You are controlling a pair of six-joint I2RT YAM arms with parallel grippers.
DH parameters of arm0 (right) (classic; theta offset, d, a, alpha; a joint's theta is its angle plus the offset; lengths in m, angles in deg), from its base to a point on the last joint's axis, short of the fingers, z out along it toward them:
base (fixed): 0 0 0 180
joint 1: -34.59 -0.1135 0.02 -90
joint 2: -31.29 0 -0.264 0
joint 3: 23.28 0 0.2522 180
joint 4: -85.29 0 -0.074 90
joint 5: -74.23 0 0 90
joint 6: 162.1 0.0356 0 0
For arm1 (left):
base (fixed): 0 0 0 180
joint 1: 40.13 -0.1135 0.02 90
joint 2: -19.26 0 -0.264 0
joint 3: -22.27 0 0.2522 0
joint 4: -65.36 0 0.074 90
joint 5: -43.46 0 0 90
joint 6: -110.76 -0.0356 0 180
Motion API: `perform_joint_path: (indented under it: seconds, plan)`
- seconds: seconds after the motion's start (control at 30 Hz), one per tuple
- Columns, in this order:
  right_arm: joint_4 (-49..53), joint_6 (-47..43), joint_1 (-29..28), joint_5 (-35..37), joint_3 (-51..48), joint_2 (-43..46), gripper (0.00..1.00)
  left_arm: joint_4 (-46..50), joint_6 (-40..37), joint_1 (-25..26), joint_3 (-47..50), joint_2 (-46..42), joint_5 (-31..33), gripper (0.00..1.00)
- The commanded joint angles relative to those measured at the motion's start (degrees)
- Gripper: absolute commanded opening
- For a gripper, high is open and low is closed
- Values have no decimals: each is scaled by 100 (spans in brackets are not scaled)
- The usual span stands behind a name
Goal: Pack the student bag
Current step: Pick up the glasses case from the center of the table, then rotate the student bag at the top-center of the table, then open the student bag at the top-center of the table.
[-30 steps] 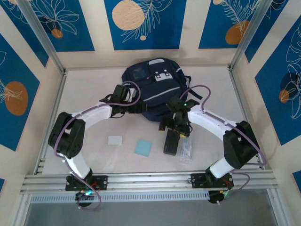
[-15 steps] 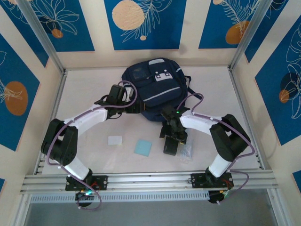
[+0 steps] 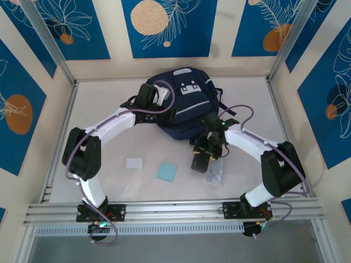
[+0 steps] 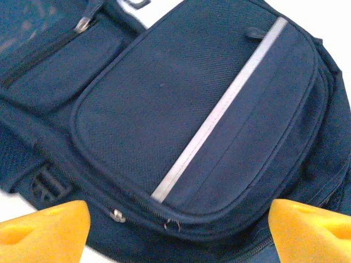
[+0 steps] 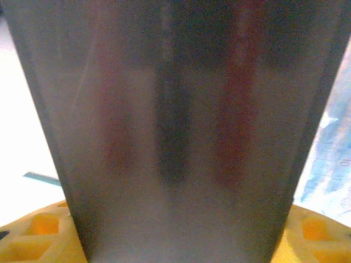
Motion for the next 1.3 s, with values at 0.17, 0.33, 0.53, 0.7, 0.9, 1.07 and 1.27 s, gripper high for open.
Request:
perform_joint_path:
  seconds: [0.17,0.33,0.53,0.7,0.9,1.07,1.27]
  plan:
    - [213,-996,1634,-1037,621,495,41,647,-1400,518,-1231,1040,-188,82]
    - [114,-1014,2269,-1333,576,719,40,910,-1514,698,-2027,1749,-183,84]
    - [-259,-894,2580,-2478,-11,968,38,827,-1184,888,-2570,2236,-349,87]
    - [-176,-878,2554,-2902,-401,1091,37,593,-885,1011,-2808,2416,-435,88]
    - [137,-1075,2782,-2361,-447,1390,37,614,-816,1181,-3090,2747,-501,87]
    - [177,-1250,3324,-1894,-296,1430,37,522,-842,1334,-3153,3011,-368,87]
    - [-195,-1203,3907,-2187,-415,1513,37,385,-760,1387,-3340,3468,688,85]
